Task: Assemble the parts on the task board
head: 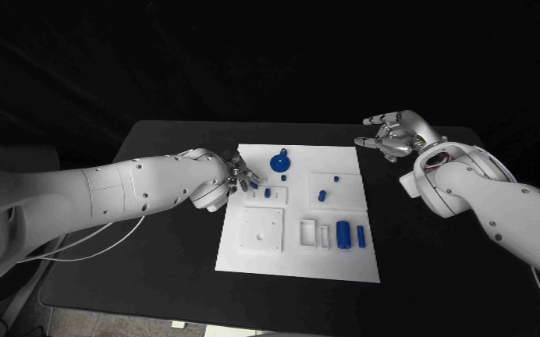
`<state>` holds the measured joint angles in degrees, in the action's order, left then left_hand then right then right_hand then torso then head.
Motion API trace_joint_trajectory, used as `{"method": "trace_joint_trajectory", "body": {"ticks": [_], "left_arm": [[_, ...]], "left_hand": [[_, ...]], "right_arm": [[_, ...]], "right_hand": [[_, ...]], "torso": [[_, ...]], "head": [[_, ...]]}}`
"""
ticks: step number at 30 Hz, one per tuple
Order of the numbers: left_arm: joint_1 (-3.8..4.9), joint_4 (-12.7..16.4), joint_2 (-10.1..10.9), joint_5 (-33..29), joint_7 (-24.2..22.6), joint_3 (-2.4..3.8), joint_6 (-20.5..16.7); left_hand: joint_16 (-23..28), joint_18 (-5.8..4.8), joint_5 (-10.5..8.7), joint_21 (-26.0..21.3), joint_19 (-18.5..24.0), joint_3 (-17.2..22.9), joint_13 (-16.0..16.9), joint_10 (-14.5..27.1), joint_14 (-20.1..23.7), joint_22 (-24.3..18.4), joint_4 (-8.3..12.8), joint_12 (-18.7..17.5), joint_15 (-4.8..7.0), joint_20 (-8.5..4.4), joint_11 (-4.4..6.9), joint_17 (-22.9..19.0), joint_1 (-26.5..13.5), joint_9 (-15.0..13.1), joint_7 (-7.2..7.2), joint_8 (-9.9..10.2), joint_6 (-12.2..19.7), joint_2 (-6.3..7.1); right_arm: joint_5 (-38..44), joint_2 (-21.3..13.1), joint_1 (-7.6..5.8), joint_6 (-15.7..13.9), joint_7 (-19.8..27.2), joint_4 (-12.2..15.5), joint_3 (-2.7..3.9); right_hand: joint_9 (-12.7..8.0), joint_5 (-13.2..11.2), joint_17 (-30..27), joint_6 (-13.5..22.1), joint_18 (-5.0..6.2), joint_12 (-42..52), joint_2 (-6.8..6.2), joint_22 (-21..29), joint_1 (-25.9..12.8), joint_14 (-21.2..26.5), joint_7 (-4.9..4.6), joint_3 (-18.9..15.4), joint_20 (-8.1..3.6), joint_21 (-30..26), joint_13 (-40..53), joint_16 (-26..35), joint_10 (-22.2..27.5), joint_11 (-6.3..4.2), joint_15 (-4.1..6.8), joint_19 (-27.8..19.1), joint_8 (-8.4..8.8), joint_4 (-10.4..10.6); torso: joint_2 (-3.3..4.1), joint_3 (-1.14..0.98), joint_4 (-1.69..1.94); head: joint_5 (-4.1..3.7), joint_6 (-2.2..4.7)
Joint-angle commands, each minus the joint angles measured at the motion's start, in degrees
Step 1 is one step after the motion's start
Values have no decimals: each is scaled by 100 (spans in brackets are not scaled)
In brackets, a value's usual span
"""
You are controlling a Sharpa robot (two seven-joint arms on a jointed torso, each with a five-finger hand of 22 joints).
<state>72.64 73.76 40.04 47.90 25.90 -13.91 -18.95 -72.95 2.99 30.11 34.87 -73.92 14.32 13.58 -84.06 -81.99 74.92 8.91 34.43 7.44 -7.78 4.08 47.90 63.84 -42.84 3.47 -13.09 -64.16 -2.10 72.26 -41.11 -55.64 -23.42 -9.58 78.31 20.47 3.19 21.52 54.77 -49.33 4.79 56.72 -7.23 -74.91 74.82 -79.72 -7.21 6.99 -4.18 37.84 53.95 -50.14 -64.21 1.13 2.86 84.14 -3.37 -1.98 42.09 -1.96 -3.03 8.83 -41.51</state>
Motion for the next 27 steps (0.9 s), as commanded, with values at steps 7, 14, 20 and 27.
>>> {"method": "trace_joint_trajectory", "body": {"ticks": [7,14,20,27], "left_arm": [[-53,-14,-39,352,-5,2,-59],[-78,-34,-54,419,17,3,-18],[-90,-44,-57,456,49,3,34],[-95,-44,-52,441,89,3,85]], "left_hand": [[-34,53,21,-27,-22,36,-13,-280,-38,98,10,21,-3,19,40,-13,48,-434,-488,-5,-516,-14],[-35,54,21,-27,-22,37,-14,-280,-38,99,10,22,-4,20,40,-15,47,-435,-488,-3,-518,-14],[-36,57,25,-27,-21,42,-20,-280,-38,99,16,24,-7,26,40,-23,48,-431,-489,7,-526,-11],[-39,55,26,-27,-18,42,-22,-280,-38,99,16,28,-10,26,40,-21,42,-433,-488,9,-528,-12]], "right_arm": [[-2,-3,11,72,49,7,2],[-2,1,18,72,50,1,2],[-3,2,23,74,50,-5,2],[-8,-3,25,76,47,-4,2]], "right_hand": [[8,26,7,-33,93,-16,17,-465,-23,11,-18,-20,11,6,-7,3,24,-6,19,33,12,6],[8,26,7,-33,93,-16,17,-465,-23,11,-18,-20,11,6,-7,3,24,-6,19,33,12,6],[8,31,9,-41,92,-7,31,-465,-20,8,-19,-30,10,4,3,1,16,-6,20,36,12,13],[8,29,10,-42,92,-8,32,-465,-22,8,-18,-29,10,5,2,1,18,-6,20,36,12,13]], "torso": [[-1,7,5],[-4,-1,-9],[-1,1,-2],[4,-3,-4]], "head": [[1,-6],[6,-4],[8,-32],[21,-64]]}}
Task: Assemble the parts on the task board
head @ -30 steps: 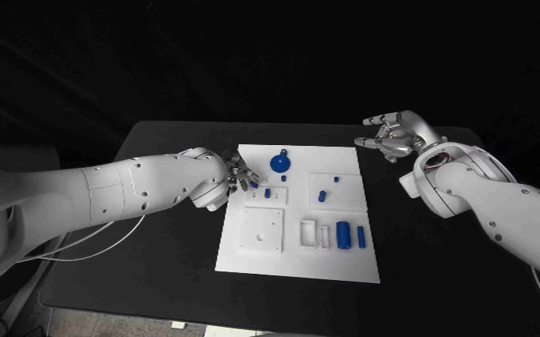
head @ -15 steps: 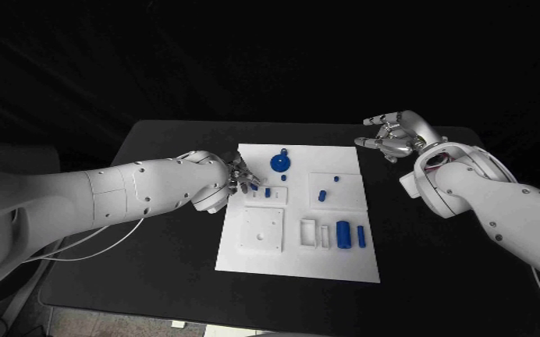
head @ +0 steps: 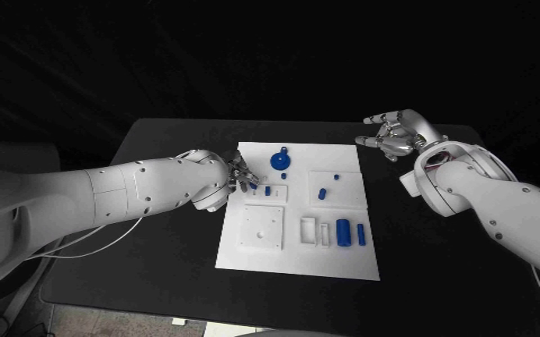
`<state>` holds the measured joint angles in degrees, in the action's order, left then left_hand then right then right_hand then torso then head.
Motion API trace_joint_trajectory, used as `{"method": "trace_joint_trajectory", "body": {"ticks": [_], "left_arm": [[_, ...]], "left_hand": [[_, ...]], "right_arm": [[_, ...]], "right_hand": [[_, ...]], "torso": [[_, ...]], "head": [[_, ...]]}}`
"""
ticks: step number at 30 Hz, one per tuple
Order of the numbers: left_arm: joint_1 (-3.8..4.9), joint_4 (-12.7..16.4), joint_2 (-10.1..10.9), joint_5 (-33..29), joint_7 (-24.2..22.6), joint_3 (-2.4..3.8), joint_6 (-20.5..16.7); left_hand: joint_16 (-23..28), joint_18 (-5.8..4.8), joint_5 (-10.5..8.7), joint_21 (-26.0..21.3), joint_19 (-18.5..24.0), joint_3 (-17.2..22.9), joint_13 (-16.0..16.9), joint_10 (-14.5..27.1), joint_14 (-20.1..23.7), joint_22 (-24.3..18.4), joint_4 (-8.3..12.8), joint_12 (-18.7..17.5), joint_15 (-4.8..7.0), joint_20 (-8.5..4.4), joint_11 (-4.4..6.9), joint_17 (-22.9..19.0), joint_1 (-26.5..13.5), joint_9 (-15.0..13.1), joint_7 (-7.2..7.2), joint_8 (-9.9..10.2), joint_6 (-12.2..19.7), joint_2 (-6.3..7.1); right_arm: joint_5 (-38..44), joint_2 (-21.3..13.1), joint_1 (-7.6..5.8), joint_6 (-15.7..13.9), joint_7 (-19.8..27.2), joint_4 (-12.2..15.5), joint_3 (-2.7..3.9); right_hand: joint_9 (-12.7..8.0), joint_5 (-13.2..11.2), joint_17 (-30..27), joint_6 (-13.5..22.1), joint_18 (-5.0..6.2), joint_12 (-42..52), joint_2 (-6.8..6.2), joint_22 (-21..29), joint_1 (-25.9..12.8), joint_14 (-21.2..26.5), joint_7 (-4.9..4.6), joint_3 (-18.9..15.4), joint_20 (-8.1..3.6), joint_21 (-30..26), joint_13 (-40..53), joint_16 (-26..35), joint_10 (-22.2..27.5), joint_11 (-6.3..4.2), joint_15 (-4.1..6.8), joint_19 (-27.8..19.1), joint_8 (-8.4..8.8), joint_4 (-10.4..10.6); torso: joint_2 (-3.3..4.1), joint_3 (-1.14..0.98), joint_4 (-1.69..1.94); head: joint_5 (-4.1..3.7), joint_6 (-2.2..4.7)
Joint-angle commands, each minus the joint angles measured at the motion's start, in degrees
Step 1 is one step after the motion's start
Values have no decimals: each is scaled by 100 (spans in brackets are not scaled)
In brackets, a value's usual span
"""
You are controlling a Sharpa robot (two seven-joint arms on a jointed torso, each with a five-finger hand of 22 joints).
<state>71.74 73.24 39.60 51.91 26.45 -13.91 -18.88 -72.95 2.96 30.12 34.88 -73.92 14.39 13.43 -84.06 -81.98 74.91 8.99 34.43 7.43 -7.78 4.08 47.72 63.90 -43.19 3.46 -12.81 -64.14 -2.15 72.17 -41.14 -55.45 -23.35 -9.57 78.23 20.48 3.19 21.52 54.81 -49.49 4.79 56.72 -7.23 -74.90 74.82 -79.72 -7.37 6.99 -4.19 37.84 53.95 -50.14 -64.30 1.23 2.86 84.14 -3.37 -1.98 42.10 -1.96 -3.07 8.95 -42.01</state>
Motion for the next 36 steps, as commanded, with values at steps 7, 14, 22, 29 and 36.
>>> {"method": "trace_joint_trajectory", "body": {"ticks": [7,14,22,29,36], "left_arm": [[-14,10,-12,18,62,2,108],[-30,13,-13,11,90,2,160],[-51,11,-14,35,101,2,186],[-70,4,-33,192,97,2,202],[-88,4,-47,235,80,3,152]], "left_hand": [[-39,57,25,-28,-18,35,-7,-281,-39,100,7,28,-9,26,40,-3,36,-398,-486,-19,-530,-7],[-37,53,25,-32,-15,35,-10,-281,-38,100,10,28,-11,28,39,-13,31,-406,-488,-21,-534,-7],[-37,53,25,-32,-15,35,-10,-281,-38,100,10,28,-11,28,39,-13,31,-406,-488,-21,-534,-7],[-37,53,25,-32,-15,35,-10,-281,-38,100,10,28,-11,28,39,-13,31,-406,-488,-21,-534,-7],[-37,53,25,-32,-15,35,-10,-281,-38,100,10,28,-11,28,39,-13,31,-406,-488,-21,-534,-7]], "right_arm": [[-4,1,6,74,44,7,2],[-5,-2,6,75,43,2,2],[-5,-6,6,78,41,3,2],[-5,-10,7,84,42,2,2],[-6,-13,8,101,42,0,2]], "right_hand": [[9,21,6,-30,92,-12,38,-466,-26,8,-1,-26,11,5,-2,0,31,-15,19,36,11,13],[8,17,3,-27,92,-8,38,-466,-22,10,-2,-26,10,8,2,4,27,-15,20,37,12,7],[8,17,3,-27,92,-8,38,-466,-22,10,-2,-26,10,8,2,4,27,-15,20,37,12,7],[8,17,3,-27,92,-8,38,-466,-22,10,-2,-26,10,8,2,4,27,-15,20,37,12,7],[8,17,3,-27,92,-8,38,-466,-22,10,-2,-26,10,8,2,4,27,-15,20,37,12,7]], "torso": [[4,-2,-3],[3,-3,-1],[6,-1,-2],[6,0,3],[1,0,1]], "head": [[10,-27],[7,-44],[3,-50],[3,-48],[13,-48]]}}
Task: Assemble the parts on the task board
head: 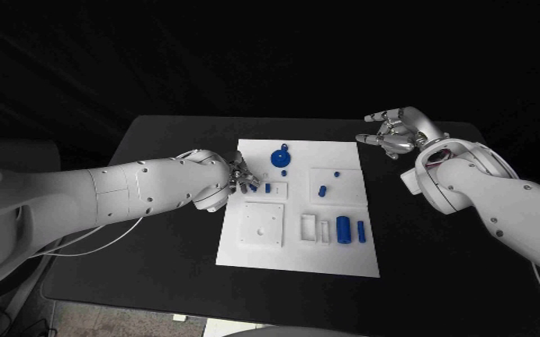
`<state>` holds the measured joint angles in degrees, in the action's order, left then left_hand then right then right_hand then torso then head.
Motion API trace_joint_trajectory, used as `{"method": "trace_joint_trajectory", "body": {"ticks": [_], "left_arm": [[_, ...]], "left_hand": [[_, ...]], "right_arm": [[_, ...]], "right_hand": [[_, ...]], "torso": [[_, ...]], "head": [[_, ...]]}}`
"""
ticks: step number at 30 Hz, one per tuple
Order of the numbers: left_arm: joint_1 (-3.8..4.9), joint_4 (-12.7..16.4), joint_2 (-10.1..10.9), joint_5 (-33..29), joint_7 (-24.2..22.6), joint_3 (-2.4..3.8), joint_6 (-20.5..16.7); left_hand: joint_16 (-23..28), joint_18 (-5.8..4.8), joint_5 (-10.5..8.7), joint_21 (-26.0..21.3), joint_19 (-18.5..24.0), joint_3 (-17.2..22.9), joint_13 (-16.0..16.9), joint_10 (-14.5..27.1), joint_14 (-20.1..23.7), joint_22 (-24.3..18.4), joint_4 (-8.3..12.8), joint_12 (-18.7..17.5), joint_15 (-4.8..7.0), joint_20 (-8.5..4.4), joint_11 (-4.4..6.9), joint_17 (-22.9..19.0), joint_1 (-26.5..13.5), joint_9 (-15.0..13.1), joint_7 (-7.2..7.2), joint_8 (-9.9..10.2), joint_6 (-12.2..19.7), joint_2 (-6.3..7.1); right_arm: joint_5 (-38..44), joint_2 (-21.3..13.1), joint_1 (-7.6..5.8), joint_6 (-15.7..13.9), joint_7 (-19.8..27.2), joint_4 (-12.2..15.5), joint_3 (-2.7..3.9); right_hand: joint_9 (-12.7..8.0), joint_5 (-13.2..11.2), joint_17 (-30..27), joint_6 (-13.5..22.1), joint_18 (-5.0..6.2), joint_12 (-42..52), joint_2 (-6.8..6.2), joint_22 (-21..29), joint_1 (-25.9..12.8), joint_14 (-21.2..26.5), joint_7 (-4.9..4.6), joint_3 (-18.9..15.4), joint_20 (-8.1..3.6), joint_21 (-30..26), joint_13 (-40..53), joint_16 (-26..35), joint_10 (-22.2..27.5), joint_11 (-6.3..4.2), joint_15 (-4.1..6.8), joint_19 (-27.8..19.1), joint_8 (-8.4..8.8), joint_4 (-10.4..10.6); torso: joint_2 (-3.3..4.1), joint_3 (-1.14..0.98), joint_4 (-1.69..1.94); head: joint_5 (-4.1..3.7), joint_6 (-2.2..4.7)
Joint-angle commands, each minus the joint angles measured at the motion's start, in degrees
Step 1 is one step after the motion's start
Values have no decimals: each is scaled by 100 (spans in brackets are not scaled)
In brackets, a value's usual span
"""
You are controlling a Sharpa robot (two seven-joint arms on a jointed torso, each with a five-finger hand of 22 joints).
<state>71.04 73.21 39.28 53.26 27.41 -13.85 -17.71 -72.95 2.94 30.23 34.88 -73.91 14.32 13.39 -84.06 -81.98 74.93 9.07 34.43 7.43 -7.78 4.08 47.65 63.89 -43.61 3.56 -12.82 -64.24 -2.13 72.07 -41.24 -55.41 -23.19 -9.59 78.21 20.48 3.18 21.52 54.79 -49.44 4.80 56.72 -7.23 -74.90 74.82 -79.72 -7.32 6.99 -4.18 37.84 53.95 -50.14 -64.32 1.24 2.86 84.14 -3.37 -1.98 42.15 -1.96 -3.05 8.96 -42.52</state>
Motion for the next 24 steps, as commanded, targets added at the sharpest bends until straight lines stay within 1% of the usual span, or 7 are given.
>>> {"method": "trace_joint_trajectory", "body": {"ticks": [1,4,7,8,12,17,24], "left_arm": [[-20,8,-16,103,-17,-3,34],[-24,13,-17,110,-15,-3,43],[-26,18,-15,112,-8,-3,53],[-26,19,-15,113,-6,-3,56],[-27,22,-11,114,6,-3,86],[-27,27,-2,115,25,-3,132],[-28,46,9,117,46,-3,195]], "left_hand": [[-37,55,15,-33,-15,42,-6,-281,-38,97,2,28,-11,28,39,-6,32,-364,-498,-20,-524,-8],[-37,49,21,-37,-15,45,-9,-280,-37,97,9,27,-12,25,40,-15,31,-371,-497,-16,-522,-6],[-37,49,21,-37,-15,45,-9,-280,-37,97,9,27,-12,25,40,-15,31,-371,-497,-16,-522,-6],[-37,49,21,-37,-15,45,-9,-280,-37,97,9,27,-12,25,40,-15,31,-371,-497,-16,-522,-6],[-37,49,21,-37,-15,45,-9,-280,-37,97,9,27,-12,25,40,-15,31,-371,-497,-16,-522,-6],[-37,49,21,-37,-15,45,-9,-280,-37,97,9,27,-12,25,40,-15,31,-371,-497,-16,-522,-6],[-37,45,21,-41,-12,49,-12,-280,-37,97,17,24,-14,25,39,-17,37,-369,-497,-12,-525,-7]], "right_arm": [[5,-3,5,86,43,2,2],[3,-4,5,90,42,-2,2],[2,-6,6,92,41,-5,2],[2,-5,6,92,41,-6,2],[2,-5,6,92,41,-9,2],[1,-8,8,95,40,-11,2],[0,-8,9,98,40,-13,2]], "right_hand": [[8,17,5,-32,91,-8,38,-467,-22,10,-7,-26,10,8,2,4,29,-17,20,36,12,7],[8,17,5,-32,91,-8,38,-467,-22,10,-7,-26,10,8,2,4,29,-17,20,36,12,7],[8,17,5,-32,91,-8,38,-467,-22,10,-7,-26,10,8,2,4,29,-17,20,36,12,7],[8,17,5,-32,91,-8,38,-467,-22,10,-7,-26,10,8,2,4,29,-17,20,36,12,7],[8,17,5,-32,91,-8,38,-467,-22,10,-7,-26,10,8,2,4,29,-17,20,36,12,7],[8,17,5,-32,91,-8,38,-467,-22,10,-7,-26,10,8,2,4,29,-17,20,36,12,7],[8,17,5,-32,91,-8,38,-467,-22,10,-7,-26,10,8,2,4,29,-17,20,36,12,7]], "torso": [[-4,0,0],[-4,2,0],[-1,1,-2],[-1,-2,-3],[-3,-2,-3],[1,1,2],[1,4,0]], "head": [[14,2],[19,-2],[22,7],[22,7],[22,8],[21,5],[22,-11]]}}
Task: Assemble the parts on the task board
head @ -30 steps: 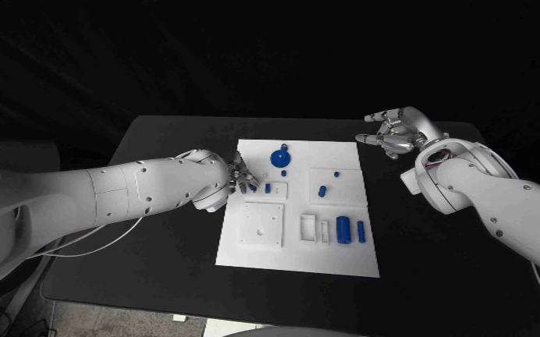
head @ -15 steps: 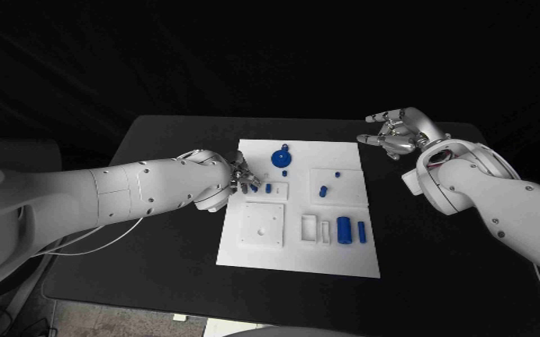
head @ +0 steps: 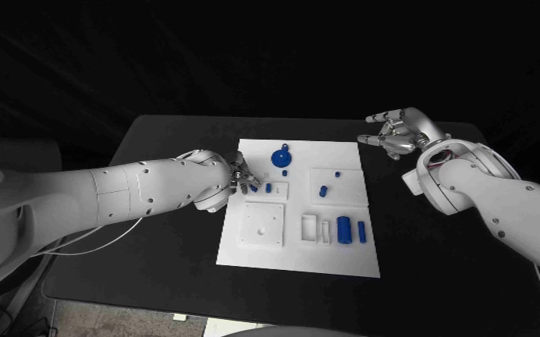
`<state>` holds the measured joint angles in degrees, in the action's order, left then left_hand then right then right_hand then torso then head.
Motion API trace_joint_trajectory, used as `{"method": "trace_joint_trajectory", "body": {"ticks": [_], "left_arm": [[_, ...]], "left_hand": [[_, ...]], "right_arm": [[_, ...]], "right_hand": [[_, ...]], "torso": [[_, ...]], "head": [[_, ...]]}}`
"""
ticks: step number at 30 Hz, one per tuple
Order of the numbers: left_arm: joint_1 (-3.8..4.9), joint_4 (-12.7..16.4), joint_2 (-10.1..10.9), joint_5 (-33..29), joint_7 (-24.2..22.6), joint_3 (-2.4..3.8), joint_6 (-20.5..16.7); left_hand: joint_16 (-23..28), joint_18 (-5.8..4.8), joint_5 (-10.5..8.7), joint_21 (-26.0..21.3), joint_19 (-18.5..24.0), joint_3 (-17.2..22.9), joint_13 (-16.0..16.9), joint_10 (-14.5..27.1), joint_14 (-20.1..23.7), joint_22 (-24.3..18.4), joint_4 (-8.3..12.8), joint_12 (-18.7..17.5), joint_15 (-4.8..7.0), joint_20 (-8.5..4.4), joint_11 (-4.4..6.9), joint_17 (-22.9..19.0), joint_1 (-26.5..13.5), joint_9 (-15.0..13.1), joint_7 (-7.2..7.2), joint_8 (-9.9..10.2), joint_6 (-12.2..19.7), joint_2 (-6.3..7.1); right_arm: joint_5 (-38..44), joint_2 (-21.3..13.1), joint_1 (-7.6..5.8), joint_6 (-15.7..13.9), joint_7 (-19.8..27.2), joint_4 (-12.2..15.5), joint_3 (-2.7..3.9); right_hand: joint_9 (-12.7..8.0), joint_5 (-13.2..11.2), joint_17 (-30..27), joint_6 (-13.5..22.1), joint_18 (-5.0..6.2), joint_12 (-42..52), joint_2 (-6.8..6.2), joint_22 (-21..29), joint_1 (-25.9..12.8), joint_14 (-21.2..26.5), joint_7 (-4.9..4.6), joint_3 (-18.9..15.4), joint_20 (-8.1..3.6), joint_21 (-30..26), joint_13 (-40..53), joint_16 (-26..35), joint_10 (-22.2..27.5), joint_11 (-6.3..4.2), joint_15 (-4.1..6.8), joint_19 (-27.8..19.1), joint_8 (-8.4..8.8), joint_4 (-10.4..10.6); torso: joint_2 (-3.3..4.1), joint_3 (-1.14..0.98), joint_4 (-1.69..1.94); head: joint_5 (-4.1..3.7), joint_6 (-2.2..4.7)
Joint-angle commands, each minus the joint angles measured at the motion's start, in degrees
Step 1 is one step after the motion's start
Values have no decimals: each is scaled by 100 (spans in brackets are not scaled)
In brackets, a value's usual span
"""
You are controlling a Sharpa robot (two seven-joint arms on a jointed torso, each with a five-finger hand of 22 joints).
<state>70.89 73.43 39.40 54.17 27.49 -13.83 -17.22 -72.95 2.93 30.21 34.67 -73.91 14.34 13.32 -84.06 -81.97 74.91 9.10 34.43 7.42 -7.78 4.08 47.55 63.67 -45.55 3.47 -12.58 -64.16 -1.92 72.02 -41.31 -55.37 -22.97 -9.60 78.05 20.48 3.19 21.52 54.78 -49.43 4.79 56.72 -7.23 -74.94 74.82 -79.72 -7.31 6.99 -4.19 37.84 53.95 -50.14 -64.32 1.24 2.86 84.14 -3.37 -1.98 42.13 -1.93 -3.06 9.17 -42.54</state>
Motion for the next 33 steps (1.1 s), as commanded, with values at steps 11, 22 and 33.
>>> {"method": "trace_joint_trajectory", "body": {"ticks": [11,22,33], "left_arm": [[-13,17,5,28,42,-5,136],[-13,-5,0,29,76,-5,224],[-13,-19,-12,27,64,-5,305]], "left_hand": [[-40,42,25,-20,-11,49,-5,-281,-38,99,21,26,-15,25,40,-5,58,-174,-489,-35,-538,-30],[-39,43,24,-23,-11,46,-6,-281,-36,99,26,27,-15,26,39,-12,49,-171,-487,-31,-539,-26],[-93,30,-31,-16,-8,-33,-144,-285,-45,101,-71,146,-12,30,35,21,-27,-307,-520,-102,-578,-4]], "right_arm": [[5,-1,10,76,40,0,2],[4,-4,12,78,42,-3,2],[0,-7,15,68,50,-6,2]], "right_hand": [[8,17,6,-33,92,-8,38,-463,-22,10,-8,-26,10,8,2,4,29,-17,20,36,12,7],[8,17,6,-33,92,-8,38,-463,-22,10,-8,-26,10,8,2,4,29,-17,20,36,12,7],[8,85,6,-37,93,-19,38,-461,-27,8,-9,-22,10,-3,-6,6,39,-18,20,37,11,-4]], "torso": [[1,-2,1],[3,-7,-4],[4,-6,-4]], "head": [[6,0],[2,-6],[-5,-13]]}}
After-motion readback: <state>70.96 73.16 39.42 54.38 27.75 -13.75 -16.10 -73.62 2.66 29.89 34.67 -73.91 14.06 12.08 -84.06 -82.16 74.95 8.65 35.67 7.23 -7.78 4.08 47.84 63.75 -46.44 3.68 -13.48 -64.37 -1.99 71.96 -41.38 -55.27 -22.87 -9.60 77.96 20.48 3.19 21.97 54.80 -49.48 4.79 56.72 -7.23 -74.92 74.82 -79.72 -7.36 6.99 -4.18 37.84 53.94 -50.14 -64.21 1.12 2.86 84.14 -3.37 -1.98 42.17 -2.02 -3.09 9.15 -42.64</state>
